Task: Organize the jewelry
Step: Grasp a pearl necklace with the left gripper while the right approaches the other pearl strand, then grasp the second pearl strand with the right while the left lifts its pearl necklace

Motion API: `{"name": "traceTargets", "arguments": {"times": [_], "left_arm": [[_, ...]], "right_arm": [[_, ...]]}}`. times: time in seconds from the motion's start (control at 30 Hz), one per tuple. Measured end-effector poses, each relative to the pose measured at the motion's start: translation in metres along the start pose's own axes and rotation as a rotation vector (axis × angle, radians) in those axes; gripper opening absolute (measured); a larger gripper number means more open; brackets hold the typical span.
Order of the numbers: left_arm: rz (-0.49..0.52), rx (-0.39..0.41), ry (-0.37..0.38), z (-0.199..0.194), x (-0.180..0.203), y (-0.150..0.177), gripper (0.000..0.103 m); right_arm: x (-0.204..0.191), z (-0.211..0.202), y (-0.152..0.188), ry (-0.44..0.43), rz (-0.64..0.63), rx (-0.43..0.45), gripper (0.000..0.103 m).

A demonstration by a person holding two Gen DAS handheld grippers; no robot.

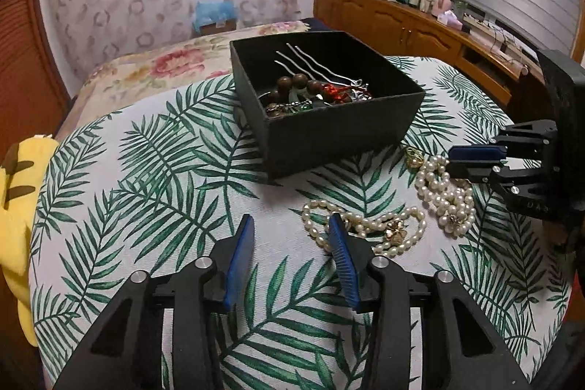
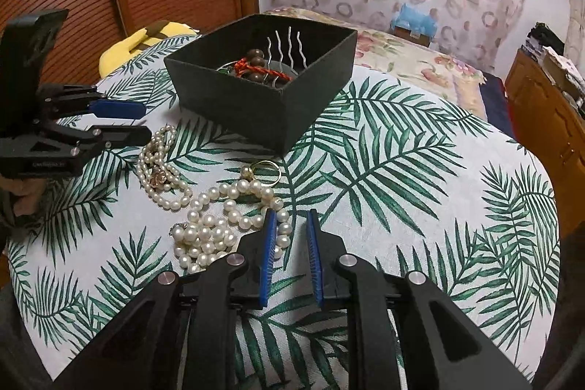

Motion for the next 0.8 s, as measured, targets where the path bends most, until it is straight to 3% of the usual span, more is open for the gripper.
{"name": "traceTargets", "arguments": {"times": [0.23, 0.3, 0.37, 0.57, 0.7, 0.73, 0.8], "left_arm": [[0.012, -0.013, -0.004, 0.006, 0.001, -0.004, 0.033], [0.025, -0.021, -0.007, 0.008, 0.004, -0.004, 0.028], [0.05, -0.016, -0.019, 0.008, 0.009, -0.003, 0.015], [0.051, -0.021, -0.005, 0.008, 0.012, -0.004, 0.004], [0.046, -0.012, -0.011, 0.005, 0.012, -0.002, 0.004], [0.041, -0.004, -0.01, 0.002, 0.012, -0.002, 0.004], [0.032, 0.012, -0.006, -0.005, 0.013, 0.001, 0.004]], "right_arm": [[0.0, 0.001, 0.0, 0.009, -0.009, 0.005, 0.019], [0.0, 0.0, 0.001, 0.011, -0.007, 0.01, 0.019], [-0.001, -0.001, 0.001, 0.014, -0.005, 0.012, 0.019], [-0.002, 0.0, 0.001, 0.018, -0.008, 0.013, 0.019], [-0.002, -0.001, 0.001, 0.017, -0.012, 0.013, 0.018], [-0.003, -0.001, 0.001, 0.014, -0.014, 0.014, 0.011], [-0.005, -0.002, 0.001, 0.004, -0.012, 0.015, 0.009]]}}
Point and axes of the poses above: each gripper's, at about its wrist camera, not at the fingertips, and z roughly the way its jaws point, x to its right, y to its underside, the point moved 5 cm from there along z, roughly the way its jaws point, and after that the axes turned 15 degrees about -z, right-handed, at the moved point
